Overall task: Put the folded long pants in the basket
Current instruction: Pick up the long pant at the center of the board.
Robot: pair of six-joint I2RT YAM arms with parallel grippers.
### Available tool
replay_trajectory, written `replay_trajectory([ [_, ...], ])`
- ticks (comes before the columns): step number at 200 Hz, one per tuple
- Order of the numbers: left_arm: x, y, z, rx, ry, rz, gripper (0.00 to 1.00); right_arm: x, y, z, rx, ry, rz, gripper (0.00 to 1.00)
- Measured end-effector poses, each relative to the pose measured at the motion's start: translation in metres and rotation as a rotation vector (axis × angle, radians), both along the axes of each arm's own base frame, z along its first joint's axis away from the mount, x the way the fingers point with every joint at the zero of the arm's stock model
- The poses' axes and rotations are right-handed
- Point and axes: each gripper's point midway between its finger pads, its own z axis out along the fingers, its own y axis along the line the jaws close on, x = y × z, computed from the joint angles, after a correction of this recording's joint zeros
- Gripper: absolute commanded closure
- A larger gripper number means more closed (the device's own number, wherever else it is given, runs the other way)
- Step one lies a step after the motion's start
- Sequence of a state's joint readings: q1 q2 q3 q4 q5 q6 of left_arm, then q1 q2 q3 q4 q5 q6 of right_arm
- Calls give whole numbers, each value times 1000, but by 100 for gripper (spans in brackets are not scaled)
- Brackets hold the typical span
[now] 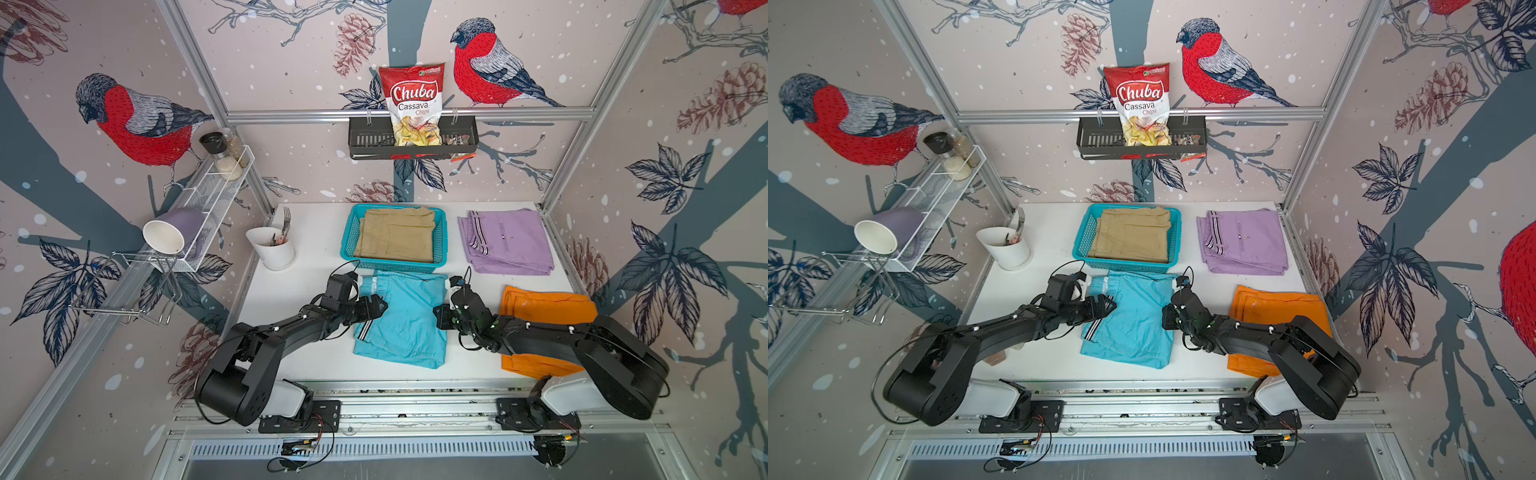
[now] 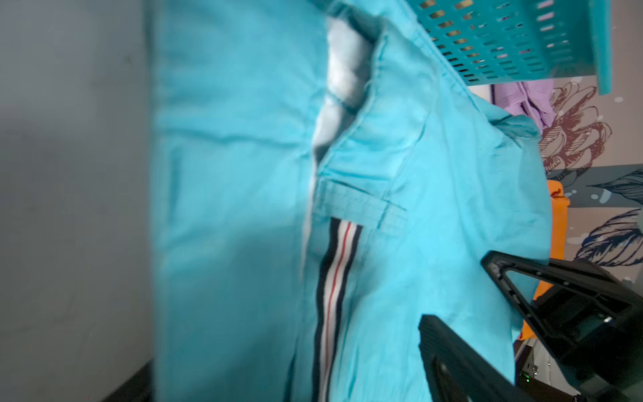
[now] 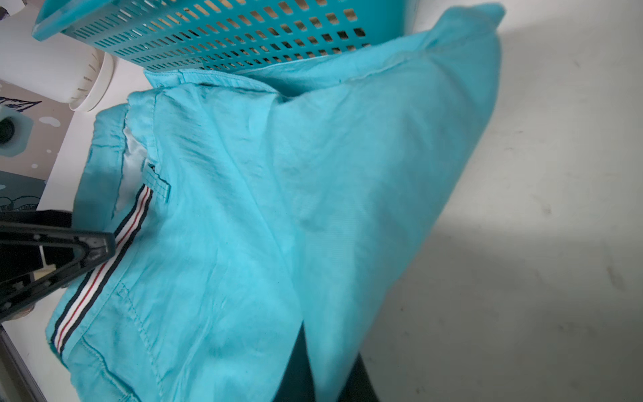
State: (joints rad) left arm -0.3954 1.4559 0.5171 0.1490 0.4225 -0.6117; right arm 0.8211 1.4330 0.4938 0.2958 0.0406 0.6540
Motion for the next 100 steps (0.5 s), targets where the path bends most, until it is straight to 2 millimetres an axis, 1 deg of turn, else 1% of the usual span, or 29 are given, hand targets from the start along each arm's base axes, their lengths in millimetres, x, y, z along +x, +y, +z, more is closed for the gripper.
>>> replay_trajectory([
  [7, 3, -5, 0, -15, -11, -15, 7, 0, 1, -1, -2, 1, 1, 100],
  [14, 6, -11, -1, -31, -19, -31, 10, 0, 1, -1, -2, 1, 1, 100],
  [22, 10, -17, -1, -48, -29, -47, 18, 0, 2, -1, -3, 2, 2, 100],
  [28, 12, -19, -2, -55, -34, -53, 28, 0, 2, -2, -4, 2, 2, 100],
  [35, 14, -20, -4, -55, -33, -55, 45, 0, 2, -2, -5, 1, 2, 100],
  [48, 15, -18, -10, -38, -24, -45, 88, 0, 3, -2, -7, -2, 2, 100],
  [53, 14, -17, -12, -35, -18, -44, 100, 0, 3, -2, -8, -3, 3, 100],
  [67, 10, -15, -14, -29, 2, -37, 100, -1, 6, 0, -1, -8, 12, 100],
  [77, 4, -14, -16, -23, 31, -35, 100, -3, 11, 4, 9, -15, 24, 100],
  [100, -3, -14, -13, 19, 31, -34, 100, -8, 15, 9, 9, -31, 35, 100],
])
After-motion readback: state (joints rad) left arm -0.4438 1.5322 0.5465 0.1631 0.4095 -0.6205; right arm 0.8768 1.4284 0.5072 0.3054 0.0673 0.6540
